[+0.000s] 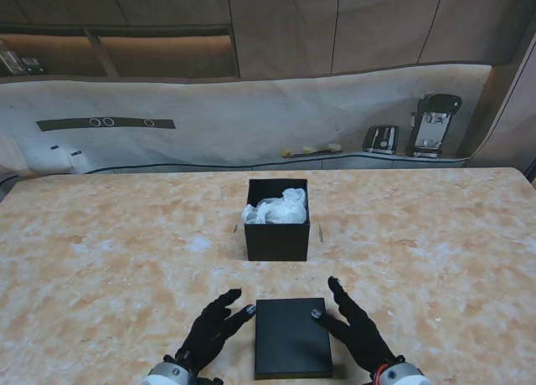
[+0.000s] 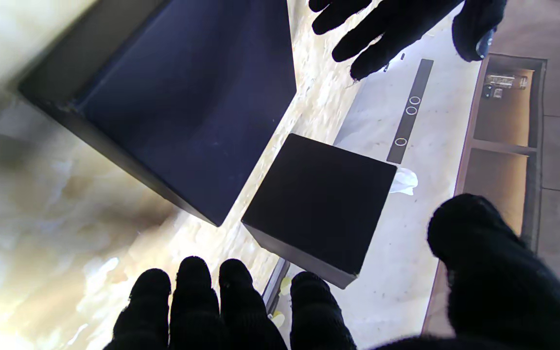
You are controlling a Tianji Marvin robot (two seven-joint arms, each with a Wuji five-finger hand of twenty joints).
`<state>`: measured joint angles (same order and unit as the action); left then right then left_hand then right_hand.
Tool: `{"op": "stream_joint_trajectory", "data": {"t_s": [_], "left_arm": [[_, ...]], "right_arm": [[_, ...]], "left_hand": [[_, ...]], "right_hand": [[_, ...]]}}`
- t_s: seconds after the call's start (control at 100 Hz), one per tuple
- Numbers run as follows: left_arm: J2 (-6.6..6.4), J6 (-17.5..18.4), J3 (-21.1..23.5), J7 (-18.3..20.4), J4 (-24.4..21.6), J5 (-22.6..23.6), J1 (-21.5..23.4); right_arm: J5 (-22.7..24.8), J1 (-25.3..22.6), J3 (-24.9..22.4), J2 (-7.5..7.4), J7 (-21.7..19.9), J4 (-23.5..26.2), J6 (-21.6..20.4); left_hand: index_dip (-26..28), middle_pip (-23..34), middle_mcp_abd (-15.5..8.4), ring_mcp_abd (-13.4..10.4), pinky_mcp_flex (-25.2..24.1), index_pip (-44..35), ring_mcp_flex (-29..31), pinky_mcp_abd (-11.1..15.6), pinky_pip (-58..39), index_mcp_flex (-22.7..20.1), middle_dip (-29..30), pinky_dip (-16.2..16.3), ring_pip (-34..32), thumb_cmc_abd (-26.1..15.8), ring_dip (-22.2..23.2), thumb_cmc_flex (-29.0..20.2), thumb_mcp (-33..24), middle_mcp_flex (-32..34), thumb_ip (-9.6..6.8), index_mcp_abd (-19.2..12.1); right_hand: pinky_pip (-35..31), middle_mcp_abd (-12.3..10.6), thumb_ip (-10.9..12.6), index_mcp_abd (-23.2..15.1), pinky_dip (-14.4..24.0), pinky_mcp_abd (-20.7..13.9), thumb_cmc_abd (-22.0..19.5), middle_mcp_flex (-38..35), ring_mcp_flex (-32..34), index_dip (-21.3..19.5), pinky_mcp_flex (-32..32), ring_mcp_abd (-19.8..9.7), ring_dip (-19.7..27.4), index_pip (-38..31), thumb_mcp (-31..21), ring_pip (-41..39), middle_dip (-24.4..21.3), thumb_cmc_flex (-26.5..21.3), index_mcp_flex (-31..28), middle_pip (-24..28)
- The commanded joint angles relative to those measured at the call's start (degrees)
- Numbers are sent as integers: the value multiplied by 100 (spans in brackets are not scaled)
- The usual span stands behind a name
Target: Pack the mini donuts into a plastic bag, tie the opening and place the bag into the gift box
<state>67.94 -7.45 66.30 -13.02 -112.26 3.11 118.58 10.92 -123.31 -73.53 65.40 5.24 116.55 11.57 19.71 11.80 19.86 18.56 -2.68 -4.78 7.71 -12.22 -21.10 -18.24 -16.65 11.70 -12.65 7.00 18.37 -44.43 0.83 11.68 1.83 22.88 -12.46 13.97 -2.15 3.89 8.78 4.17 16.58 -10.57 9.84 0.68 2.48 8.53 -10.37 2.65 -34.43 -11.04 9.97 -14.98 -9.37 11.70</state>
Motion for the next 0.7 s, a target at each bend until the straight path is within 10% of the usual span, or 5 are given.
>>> {"op": "stream_joint_trajectory", "data": {"t_s": [0.0, 0.69], "left_arm": [[44, -69, -54, 84, -3, -50, 24], [168, -274, -360, -277, -14, -380, 72]], "right_arm": [[-51, -97, 90, 80, 13, -39, 70], [-117, -145, 255, 130, 247, -115, 38]], "left_hand": [[64, 78, 20, 40, 16, 215, 5, 244, -111, 81, -43, 49, -62, -115, 80, -52, 50, -146, -61, -36], [159, 154, 73, 121, -17, 185, -69, 171, -328, 32, -138, 155, -269, -317, 159, -317, 22, -142, -57, -34]], "right_hand": [[179, 31, -176, -44, -140, -268, -65, 127, -162, 54, -2, -37, 122, 111, 106, 75, -206, 142, -55, -41], [455, 160, -147, 85, -191, -178, 323, 156, -252, 15, 1, 69, 80, 70, -283, -15, -267, 134, -56, -187]]}}
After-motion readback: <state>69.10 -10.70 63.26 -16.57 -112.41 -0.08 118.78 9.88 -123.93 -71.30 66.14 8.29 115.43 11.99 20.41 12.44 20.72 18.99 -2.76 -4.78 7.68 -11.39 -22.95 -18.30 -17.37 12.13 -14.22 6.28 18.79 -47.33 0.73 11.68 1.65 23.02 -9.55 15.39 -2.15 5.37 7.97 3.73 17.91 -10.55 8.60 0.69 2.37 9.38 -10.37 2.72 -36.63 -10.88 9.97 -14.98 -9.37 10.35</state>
